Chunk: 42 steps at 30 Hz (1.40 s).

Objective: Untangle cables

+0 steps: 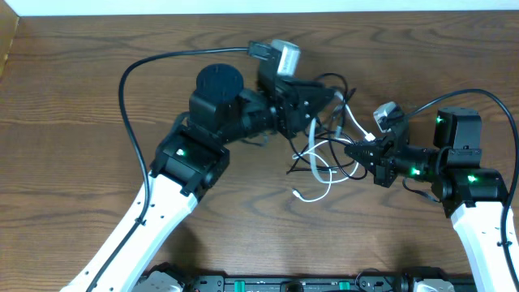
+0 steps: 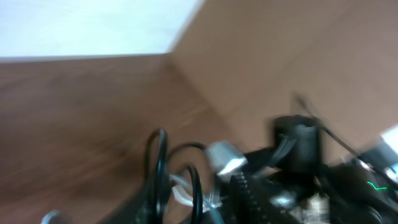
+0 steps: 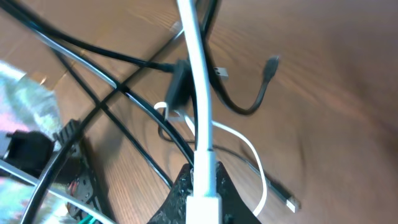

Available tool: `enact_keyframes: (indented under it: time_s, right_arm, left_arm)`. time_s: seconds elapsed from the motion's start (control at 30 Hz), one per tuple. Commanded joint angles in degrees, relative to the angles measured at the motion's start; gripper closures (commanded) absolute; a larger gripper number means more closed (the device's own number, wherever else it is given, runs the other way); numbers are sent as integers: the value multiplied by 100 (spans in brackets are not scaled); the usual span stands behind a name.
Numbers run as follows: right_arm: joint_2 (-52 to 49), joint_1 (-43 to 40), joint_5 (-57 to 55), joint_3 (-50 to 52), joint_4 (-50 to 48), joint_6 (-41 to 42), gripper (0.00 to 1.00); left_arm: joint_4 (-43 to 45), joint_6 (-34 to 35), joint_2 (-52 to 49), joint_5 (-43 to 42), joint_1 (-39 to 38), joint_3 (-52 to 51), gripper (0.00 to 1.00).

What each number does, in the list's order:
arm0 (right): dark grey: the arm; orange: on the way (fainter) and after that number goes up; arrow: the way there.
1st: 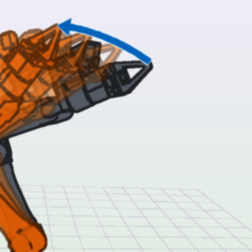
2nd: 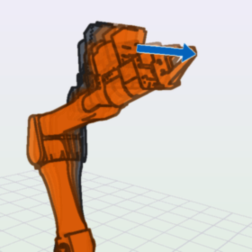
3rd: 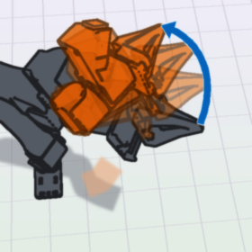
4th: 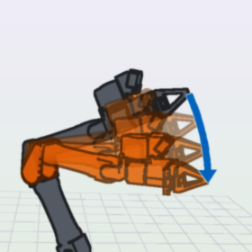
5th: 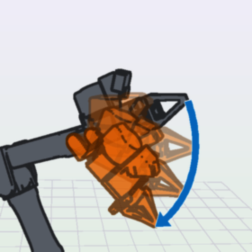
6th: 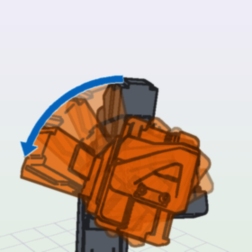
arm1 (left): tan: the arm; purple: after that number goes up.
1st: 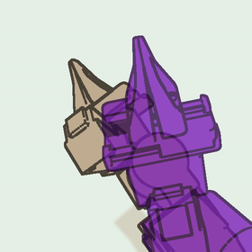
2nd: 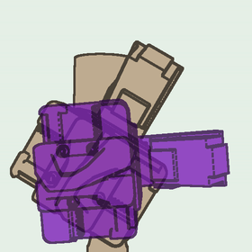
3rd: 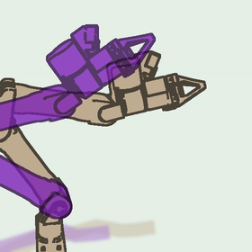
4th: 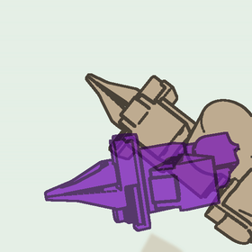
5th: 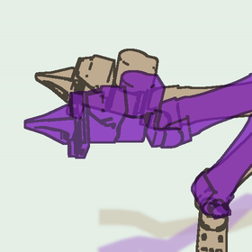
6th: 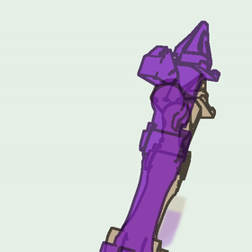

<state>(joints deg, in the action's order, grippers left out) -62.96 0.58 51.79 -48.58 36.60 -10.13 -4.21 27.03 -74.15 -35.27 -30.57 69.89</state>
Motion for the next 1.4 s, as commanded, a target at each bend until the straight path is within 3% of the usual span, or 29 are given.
enact_keyframes:
  time_s: [0.0, 0.27, 0.53, 0.77, 0.97, 1.13, 1.27, 1.37]
  right_arm:
    - [4, 15, -595, -7, 50, 680, 99]
    - [7, 15, -1788, -7, 50, 1495, 99]
    - [7, 15, -2640, -11, 136, 1930, 99]
    - [4, 15, -3095, -173, 785, 2809, 99]
    - [4, 15, -3086, -811, 1591, 3622, 99]
    - [4, 17, -2743, -1591, 2120, 3709, 99]
    - [4, 15, -2426, -2059, 2192, 3753, 99]
    - [4, -31, -2924, -2203, 2135, 4249, 99]
  left_arm:
    - [-463, -308, 85, 1054, 192, 85, 47]
    - [-1259, -994, 85, 1287, 415, 85, 29]
    - [-1357, -1248, 85, 1344, 413, 85, 23]
    - [-1377, -2319, 85, 483, 413, 85, 22]
    - [-1377, -2337, 85, 481, 413, 85, 23]
    - [-1375, -2389, 85, 260, 374, 85, 24]
    - [-1390, -3335, 85, -651, 155, 85, 27]
    - [-1554, -4135, 87, -717, -96, 85, 27]
